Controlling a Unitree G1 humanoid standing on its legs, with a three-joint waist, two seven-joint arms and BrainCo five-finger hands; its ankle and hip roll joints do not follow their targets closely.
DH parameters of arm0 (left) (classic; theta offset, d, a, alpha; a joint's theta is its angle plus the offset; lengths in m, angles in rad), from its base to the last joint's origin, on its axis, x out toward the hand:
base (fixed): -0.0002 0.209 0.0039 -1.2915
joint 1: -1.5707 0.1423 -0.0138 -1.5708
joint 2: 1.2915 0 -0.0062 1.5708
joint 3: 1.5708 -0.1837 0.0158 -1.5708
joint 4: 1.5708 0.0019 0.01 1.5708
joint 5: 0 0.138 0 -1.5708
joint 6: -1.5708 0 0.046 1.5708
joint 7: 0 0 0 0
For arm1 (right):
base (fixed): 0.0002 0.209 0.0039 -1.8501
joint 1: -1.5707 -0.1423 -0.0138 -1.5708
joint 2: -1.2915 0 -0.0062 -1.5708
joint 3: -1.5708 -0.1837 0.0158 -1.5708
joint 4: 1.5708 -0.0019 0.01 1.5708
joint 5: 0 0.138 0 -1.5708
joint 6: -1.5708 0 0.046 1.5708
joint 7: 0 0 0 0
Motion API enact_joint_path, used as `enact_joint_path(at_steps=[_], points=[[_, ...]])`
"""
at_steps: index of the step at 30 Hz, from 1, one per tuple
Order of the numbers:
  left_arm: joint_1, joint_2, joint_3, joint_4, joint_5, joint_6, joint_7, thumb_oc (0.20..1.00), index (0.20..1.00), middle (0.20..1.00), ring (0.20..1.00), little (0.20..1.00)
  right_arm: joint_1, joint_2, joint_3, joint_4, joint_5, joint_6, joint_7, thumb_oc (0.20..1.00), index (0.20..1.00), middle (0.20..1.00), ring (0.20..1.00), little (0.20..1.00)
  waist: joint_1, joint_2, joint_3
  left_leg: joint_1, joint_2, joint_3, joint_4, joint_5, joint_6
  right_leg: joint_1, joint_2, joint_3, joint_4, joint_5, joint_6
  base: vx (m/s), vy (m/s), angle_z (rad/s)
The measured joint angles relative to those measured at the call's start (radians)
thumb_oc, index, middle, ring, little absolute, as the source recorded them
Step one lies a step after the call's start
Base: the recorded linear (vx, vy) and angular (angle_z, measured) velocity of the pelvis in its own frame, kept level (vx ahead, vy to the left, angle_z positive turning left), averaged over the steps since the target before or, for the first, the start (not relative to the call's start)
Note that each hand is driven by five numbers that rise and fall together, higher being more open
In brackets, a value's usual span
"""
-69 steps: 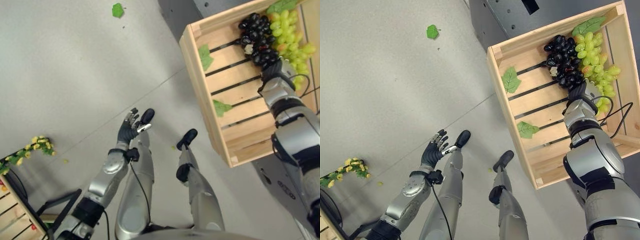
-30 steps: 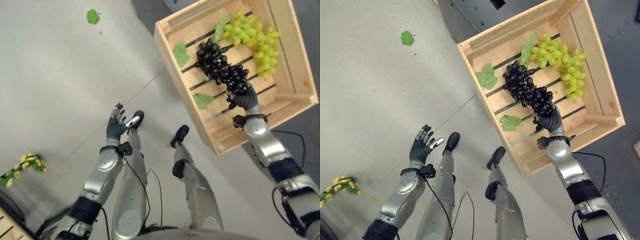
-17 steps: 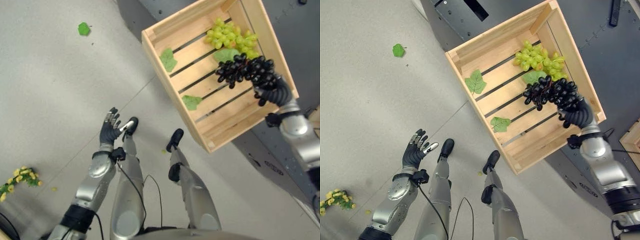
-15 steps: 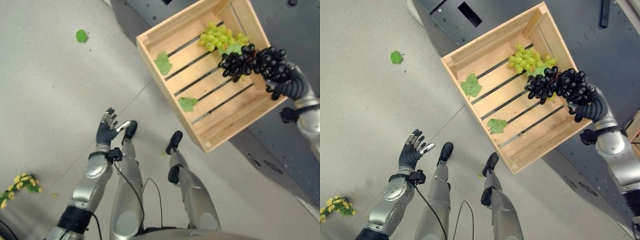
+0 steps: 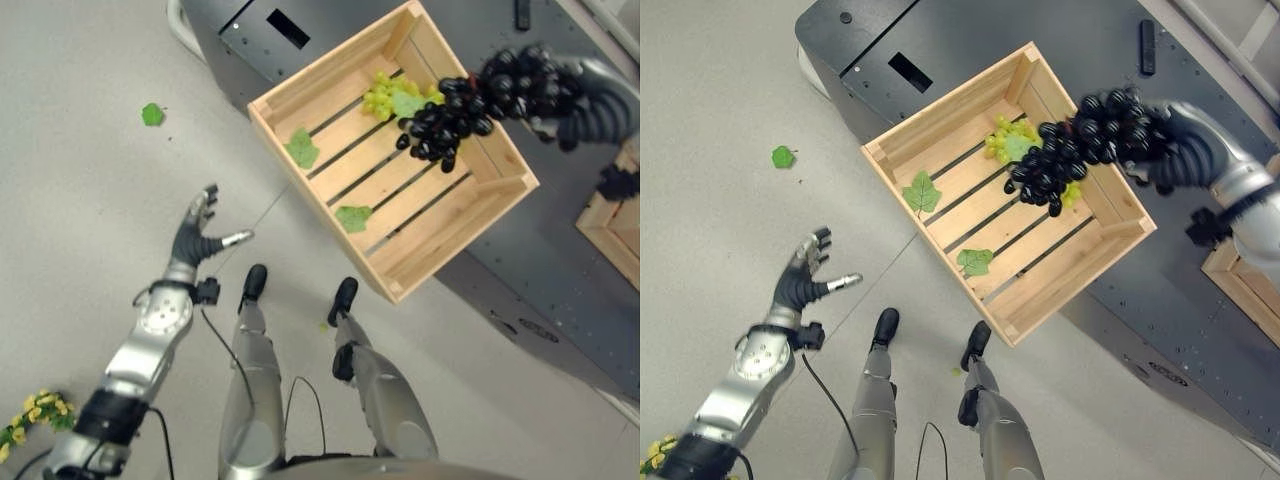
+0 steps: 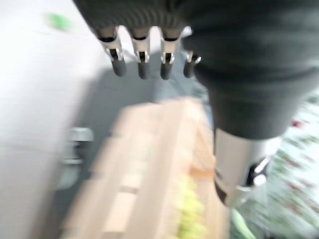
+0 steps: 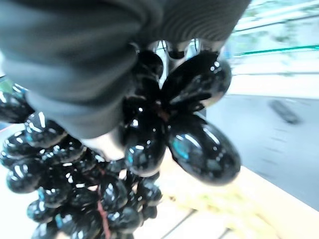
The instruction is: Pick up the fruits from the basket on one side to the basket on the other side
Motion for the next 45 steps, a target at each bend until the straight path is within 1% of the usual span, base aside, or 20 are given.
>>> enact_joint_path(at_steps=[1,2,3,4,6,9,14,15,17,19,20,22,23,25,27,30,32,34,40,45], points=[[-0.047,-0.001,-0.033,0.004,0.0,-0.002,-0.003,1.0,1.0,1.0,1.0,1.0,-0.117,0.026,0.109,0.017,-0.014,0.005,0.01,0.2,0.2,0.2,0.2,0.2,0.0,0.0,0.0,0.015,-0.001,0.002,-0.002,0.0,0.0,0.016,-0.001,0.001,0.0,0.001,0.0,-0.01,0.024,-0.04],[-0.065,-0.001,-0.045,0.006,0.0,-0.002,-0.005,1.0,1.0,1.0,1.0,1.0,-0.166,0.035,0.161,0.026,-0.014,0.009,0.011,0.2,0.2,0.2,0.2,0.2,-0.003,0.0,0.0,0.021,-0.002,0.002,-0.002,0.0,0.0,0.02,-0.002,0.002,0.0,0.001,0.0,-0.01,0.03,-0.03],[-0.09,-0.002,-0.071,0.026,-0.001,-0.001,-0.009,1.0,1.0,1.0,1.0,1.0,-0.304,0.089,0.295,0.068,-0.024,0.02,0.023,0.2,0.2,0.2,0.2,0.2,-0.005,-0.001,0.0,0.037,-0.005,0.007,-0.003,0.0,0.001,0.032,-0.004,0.007,0.001,0.004,-0.004,-0.01,0.018,-0.17],[-0.122,-0.009,-0.105,0.055,-0.001,0.0,-0.018,1.0,1.0,1.0,1.0,1.0,-0.362,0.139,0.344,0.107,-0.033,0.028,0.035,0.2,0.2,0.2,0.2,0.2,-0.001,-0.002,-0.001,0.055,-0.004,0.023,-0.006,-0.003,0.006,0.04,-0.006,0.021,0.001,0.007,-0.003,-0.03,0.023,-0.18],[-0.133,-0.021,-0.13,0.072,-0.001,0.0,-0.022,1.0,1.0,1.0,1.0,1.0,-0.405,0.21,0.38,0.135,-0.045,0.04,0.049,0.2,0.2,0.2,0.2,0.2,-0.002,-0.002,-0.002,0.069,-0.008,0.026,-0.007,-0.004,0.008,0.053,-0.01,0.021,0.001,0.007,-0.003,-0.01,0.005,-0.08],[-0.161,-0.046,-0.179,0.127,0.0,0.009,-0.028,1.0,1.0,1.0,1.0,1.0,-0.42,0.313,0.391,0.188,-0.073,0.059,0.067,0.2,0.2,0.2,0.2,0.2,-0.003,-0.003,-0.002,0.083,-0.009,0.031,-0.007,-0.004,0.009,0.062,-0.011,0.025,0.002,0.008,-0.002,-0.01,-0.001,-0.03],[-0.157,-0.08,-0.201,0.15,0.003,0.021,-0.027,1.0,1.0,1.0,1.0,1.0,-0.415,0.433,0.396,0.242,-0.123,0.075,0.087,0.2,0.2,0.2,0.2,0.2,0.003,-0.003,-0.002,0.099,-0.007,0.043,-0.007,-0.004,0.009,0.07,-0.011,0.037,0.008,0.009,-0.003,0.0,-0.006,-0.06],[-0.156,-0.094,-0.212,0.171,0.03,0.024,-0.027,1.0,1.0,1.0,1.0,1.0,-0.408,0.491,0.394,0.292,-0.151,0.082,0.088,0.2,0.2,0.2,0.2,0.2,0.003,-0.003,-0.002,0.111,-0.007,0.048,-0.007,-0.004,0.009,0.08,-0.012,0.04,0.009,0.009,-0.003,0.01,-0.005,-0.09],[-0.156,-0.107,-0.225,0.186,0.039,0.029,-0.027,1.0,1.0,1.0,1.0,1.0,-0.396,0.551,0.391,0.352,-0.178,0.09,0.088,0.2,0.2,0.2,0.2,0.2,0.003,-0.003,-0.002,0.123,-0.007,0.051,-0.006,-0.007,0.012,0.089,-0.012,0.046,0.009,0.008,-0.003,0.01,0.004,-0.07],[-0.154,-0.124,-0.242,0.187,0.039,0.034,-0.027,1.0,1.0,1.0,1.0,1.0,-0.36,0.591,0.37,0.384,-0.209,0.099,0.087,0.2,0.2,0.2,0.2,0.2,0.004,-0.003,-0.003,0.122,-0.008,0.053,-0.003,-0.007,0.012,0.088,-0.013,0.048,0.008,0.005,0.001,0.01,0.003,-0.02],[-0.147,-0.152,-0.24,0.207,0.041,0.037,-0.023,1.0,1.0,1.0,1.0,1.0,-0.303,0.627,0.316,0.402,-0.243,0.107,0.086,0.2,0.2,0.2,0.2,0.2,0.003,-0.001,-0.005,0.124,-0.01,0.053,-0.001,-0.008,0.012,0.09,-0.015,0.049,0.009,0.005,0.001,0.0,0.0,0.0],[-0.14,-0.167,-0.242,0.214,0.049,0.046,-0.018,1.0,1.0,1.0,1.0,1.0,-0.272,0.64,0.309,0.399,-0.267,0.111,0.085,0.2,0.2,0.2,0.2,0.2,0.006,0.0,-0.006,0.122,-0.012,0.054,0.0,-0.008,0.013,0.089,-0.018,0.05,0.009,0.005,0.001,0.03,0.008,0.0],[-0.131,-0.174,-0.24,0.214,0.087,0.047,-0.015,1.0,1.0,1.0,1.0,1.0,-0.218,0.665,0.253,0.398,-0.297,0.111,0.086,0.2,0.2,0.2,0.2,0.2,0.005,0.0,-0.007,0.122,-0.015,0.055,0.002,-0.009,0.015,0.089,-0.02,0.051,0.009,0.006,0.001,0.04,0.003,-0.01],[-0.131,-0.173,-0.239,0.214,0.123,0.047,-0.004,1.0,1.0,1.0,1.0,1.0,-0.195,0.667,0.244,0.39,-0.319,0.114,0.085,0.2,0.2,0.2,0.2,0.2,0.006,0.0,-0.007,0.122,-0.017,0.058,0.002,-0.01,0.016,0.088,-0.022,0.053,0.009,0.01,0.0,0.04,0.0,-0.03],[-0.13,-0.175,-0.225,0.213,0.195,0.047,0.031,1.0,1.0,1.0,1.0,1.0,-0.151,0.667,0.194,0.367,-0.35,0.121,0.083,0.2,0.2,0.2,0.2,0.2,0.008,0.002,-0.008,0.123,-0.018,0.062,0.003,-0.011,0.019,0.088,-0.024,0.055,0.009,0.011,0.0,0.03,-0.004,-0.04],[-0.086,-0.18,-0.149,0.196,0.259,0.048,0.073,1.0,1.0,1.0,1.0,1.0,-0.078,0.668,0.089,0.325,-0.387,0.122,0.064,0.2,0.2,0.2,0.2,0.2,0.018,0.005,-0.01,0.124,-0.017,0.069,0.003,-0.013,0.022,0.086,-0.024,0.061,0.009,0.011,0.001,0.03,-0.007,-0.05],[-0.024,-0.184,-0.079,0.144,0.265,0.047,0.085,1.0,1.0,1.0,1.0,1.0,-0.022,0.666,0.031,0.305,-0.41,0.124,0.048,0.2,0.2,0.2,0.2,0.2,0.026,0.009,-0.012,0.128,-0.017,0.076,0.004,-0.016,0.025,0.087,-0.025,0.067,0.01,0.011,0.001,0.03,-0.011,-0.07],[0.027,-0.183,-0.042,0.134,0.263,0.047,0.084,1.0,1.0,1.0,1.0,1.0,0.006,0.663,0.011,0.307,-0.437,0.129,0.048,0.2,0.2,0.2,0.2,0.2,0.029,0.019,-0.017,0.132,-0.019,0.076,0.003,-0.019,0.027,0.092,-0.027,0.067,0.01,0.01,0.003,0.01,-0.005,-0.02],[0.088,-0.181,-0.024,0.093,0.232,0.048,0.055,1.0,1.0,1.0,1.0,1.0,0.042,0.66,0.002,0.319,-0.473,0.144,0.05,0.2,0.2,0.2,0.2,0.2,0.039,0.034,-0.029,0.139,-0.02,0.076,0.006,-0.02,0.027,0.1,-0.028,0.067,0.01,0.01,0.004,0.0,0.0,0.0],[0.106,-0.208,-0.012,0.084,0.224,0.049,0.033,1.0,1.0,1.0,1.0,1.0,0.133,0.661,-0.029,0.313,-0.485,0.148,0.079,0.2,0.2,0.2,0.2,0.2,0.048,0.045,-0.063,0.139,-0.021,0.075,0.006,-0.021,0.027,0.101,-0.028,0.067,0.01,0.009,0.005,0.0,0.0,0.0]])
